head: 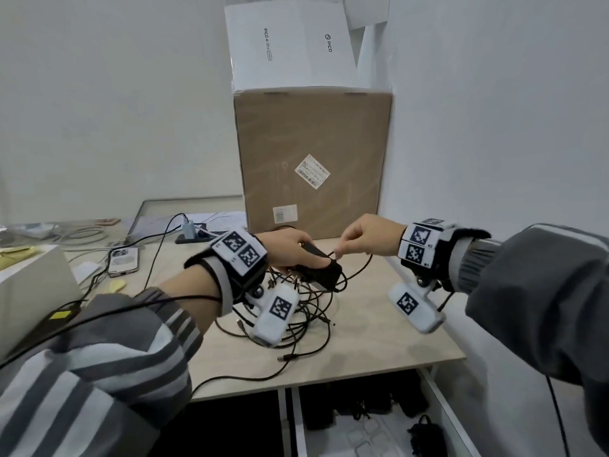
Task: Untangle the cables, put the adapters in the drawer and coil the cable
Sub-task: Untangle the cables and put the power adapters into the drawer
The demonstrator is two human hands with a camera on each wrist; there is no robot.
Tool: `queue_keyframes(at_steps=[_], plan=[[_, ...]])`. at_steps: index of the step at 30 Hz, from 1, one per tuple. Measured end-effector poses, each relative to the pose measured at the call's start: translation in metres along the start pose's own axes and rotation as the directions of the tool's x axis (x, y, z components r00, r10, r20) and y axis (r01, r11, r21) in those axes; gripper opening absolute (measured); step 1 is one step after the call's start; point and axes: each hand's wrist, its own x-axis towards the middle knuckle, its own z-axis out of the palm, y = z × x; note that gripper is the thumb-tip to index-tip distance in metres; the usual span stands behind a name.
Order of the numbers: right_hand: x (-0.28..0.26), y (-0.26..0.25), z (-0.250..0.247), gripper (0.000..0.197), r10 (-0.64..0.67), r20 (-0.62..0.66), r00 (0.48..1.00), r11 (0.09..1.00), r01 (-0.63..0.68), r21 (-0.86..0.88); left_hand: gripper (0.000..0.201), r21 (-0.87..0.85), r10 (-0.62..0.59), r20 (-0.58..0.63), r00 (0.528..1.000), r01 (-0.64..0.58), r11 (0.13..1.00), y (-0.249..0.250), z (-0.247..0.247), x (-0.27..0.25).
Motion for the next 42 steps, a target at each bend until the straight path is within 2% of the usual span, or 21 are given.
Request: queue_keyframes(at_steps=[3,5,6,8,10,13,16,19,20,22,24,25,26,27,29,31,33,36,42], plan=[[0.002,-0.010,0.015,0.020,0.017,-0.090,0.996,1.000,-0.017,0.011,0.047,0.202,-0.057,-0.227,0.972,0.104,0.974,-0.001,0.015,0.013],[0.003,-0.013,0.026,0.022,0.005,-0.123,0.992,1.000,-0.003,0.018,0.050,0.194,-0.069,-0.327,0.943,0.138,0.971,-0.003,0.023,0.017],[0.003,-0.012,0.028,0.022,-0.001,-0.145,0.989,1.000,0.004,0.020,0.051,0.130,-0.078,-0.337,0.938,0.128,0.983,-0.004,0.025,0.017],[0.002,-0.008,0.025,0.022,-0.009,-0.206,0.978,0.999,0.017,0.035,0.046,-0.109,-0.108,-0.288,0.952,0.080,0.991,-0.007,0.024,0.015],[0.002,-0.004,0.018,0.022,-0.014,-0.250,0.968,0.999,0.022,0.030,0.039,-0.317,-0.124,-0.181,0.976,0.061,0.947,-0.010,0.020,0.007],[0.001,-0.001,0.011,0.022,0.002,-0.259,0.966,1.000,-0.003,-0.002,0.031,-0.528,-0.066,0.046,0.997,0.080,0.846,-0.011,0.011,-0.006],[-0.001,-0.001,0.009,0.022,-0.019,-0.251,0.968,1.000,0.013,-0.028,0.028,-0.647,-0.041,0.135,0.990,0.119,0.753,-0.010,0.006,-0.017],[-0.001,0.008,0.016,0.021,0.008,-0.230,0.973,1.000,-0.014,-0.025,0.030,-0.696,-0.029,0.020,0.999,0.035,0.718,-0.010,0.006,-0.017],[-0.002,0.013,0.020,0.020,0.028,-0.218,0.975,0.999,-0.034,-0.025,0.029,-0.737,-0.028,-0.048,0.998,-0.017,0.675,-0.010,0.005,-0.016],[-0.004,0.023,0.027,0.020,0.065,-0.204,0.977,0.998,-0.065,0.005,0.027,-0.845,-0.063,-0.160,0.985,-0.103,0.525,-0.010,0.000,-0.011],[-0.008,0.028,0.034,0.019,0.083,-0.184,0.979,0.995,-0.072,0.065,0.026,-0.905,-0.081,-0.193,0.978,-0.145,0.400,-0.008,-0.008,-0.009],[-0.009,0.028,0.037,0.019,0.080,-0.170,0.982,0.995,-0.068,0.075,0.027,-0.917,-0.067,-0.173,0.983,-0.135,0.376,-0.006,-0.011,-0.008],[-0.010,0.027,0.039,0.019,0.072,-0.157,0.985,0.996,-0.062,0.066,0.028,-0.916,-0.038,-0.135,0.990,-0.110,0.385,-0.004,-0.011,-0.009],[-0.010,0.025,0.039,0.019,0.066,-0.152,0.986,0.997,-0.060,0.045,0.030,-0.899,-0.003,-0.090,0.996,-0.080,0.430,-0.003,-0.010,-0.011],[-0.007,0.023,0.033,0.023,0.061,-0.182,0.981,0.998,-0.061,0.004,0.032,-0.798,0.055,0.009,0.998,-0.026,0.601,0.001,-0.004,-0.015],[-0.004,0.021,0.023,0.022,0.050,-0.201,0.978,0.998,-0.054,-0.013,0.028,-0.622,0.081,0.098,0.992,-0.003,0.783,0.002,0.004,-0.019],[-0.002,0.016,0.015,0.016,0.030,-0.182,0.983,0.999,-0.036,-0.033,0.028,-0.473,0.057,0.142,0.988,0.017,0.881,0.000,0.012,-0.018],[0.000,0.008,0.011,0.015,0.028,-0.175,0.984,0.996,-0.043,-0.081,0.031,-0.422,-0.019,0.145,0.989,0.080,0.903,0.000,0.022,-0.012],[-0.002,0.009,0.011,0.015,0.057,-0.234,0.971,0.995,-0.074,-0.066,0.026,-0.404,-0.063,0.150,0.987,0.119,0.907,0.004,0.034,-0.008]])
